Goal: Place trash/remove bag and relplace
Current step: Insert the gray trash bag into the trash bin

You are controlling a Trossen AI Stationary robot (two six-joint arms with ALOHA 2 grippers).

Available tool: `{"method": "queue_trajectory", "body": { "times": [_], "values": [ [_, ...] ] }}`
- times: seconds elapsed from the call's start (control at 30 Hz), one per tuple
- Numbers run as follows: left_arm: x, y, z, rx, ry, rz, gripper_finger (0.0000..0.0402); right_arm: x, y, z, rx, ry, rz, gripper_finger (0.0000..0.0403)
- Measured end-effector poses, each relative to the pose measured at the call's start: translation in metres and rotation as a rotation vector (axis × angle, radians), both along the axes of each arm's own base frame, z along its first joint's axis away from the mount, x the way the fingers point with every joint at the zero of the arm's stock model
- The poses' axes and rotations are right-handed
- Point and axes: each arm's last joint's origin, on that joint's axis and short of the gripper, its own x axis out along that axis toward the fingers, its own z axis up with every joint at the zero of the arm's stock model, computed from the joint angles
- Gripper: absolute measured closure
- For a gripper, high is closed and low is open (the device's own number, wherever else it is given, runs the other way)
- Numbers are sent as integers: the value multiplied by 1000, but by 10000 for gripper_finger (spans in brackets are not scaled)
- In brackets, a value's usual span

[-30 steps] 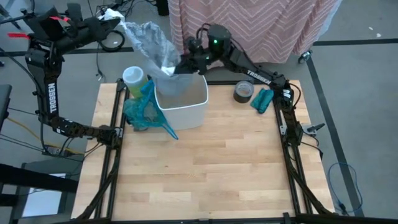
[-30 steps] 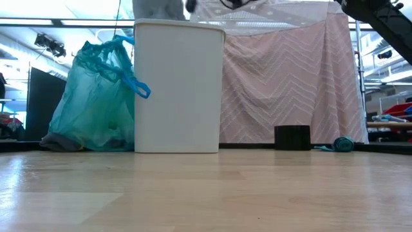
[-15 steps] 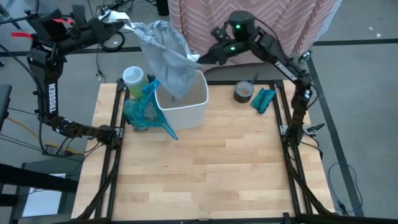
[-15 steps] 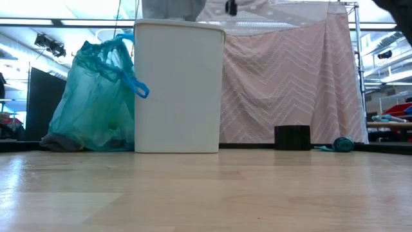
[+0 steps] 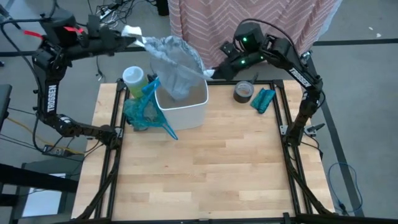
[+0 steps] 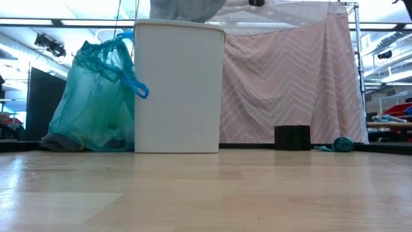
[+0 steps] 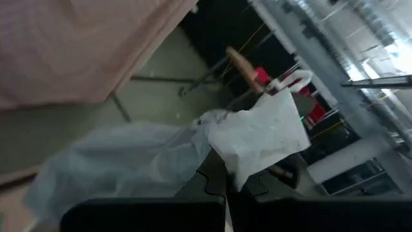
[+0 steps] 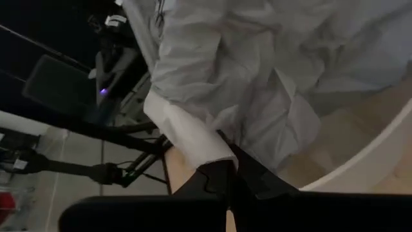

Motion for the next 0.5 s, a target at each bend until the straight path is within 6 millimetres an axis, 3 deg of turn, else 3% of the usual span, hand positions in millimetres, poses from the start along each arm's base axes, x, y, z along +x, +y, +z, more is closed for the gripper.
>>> {"method": "queue_trajectory", "body": {
  "times": [0.27, 0.5],
  "values": [
    [10, -11, -16, -149, 107, -23, 398, 3, 14, 2, 78, -9, 69, 403],
    [19, -20, -16, -251, 78, -91, 398, -7, 27, 11, 85, -19, 60, 403]
  ]
}}
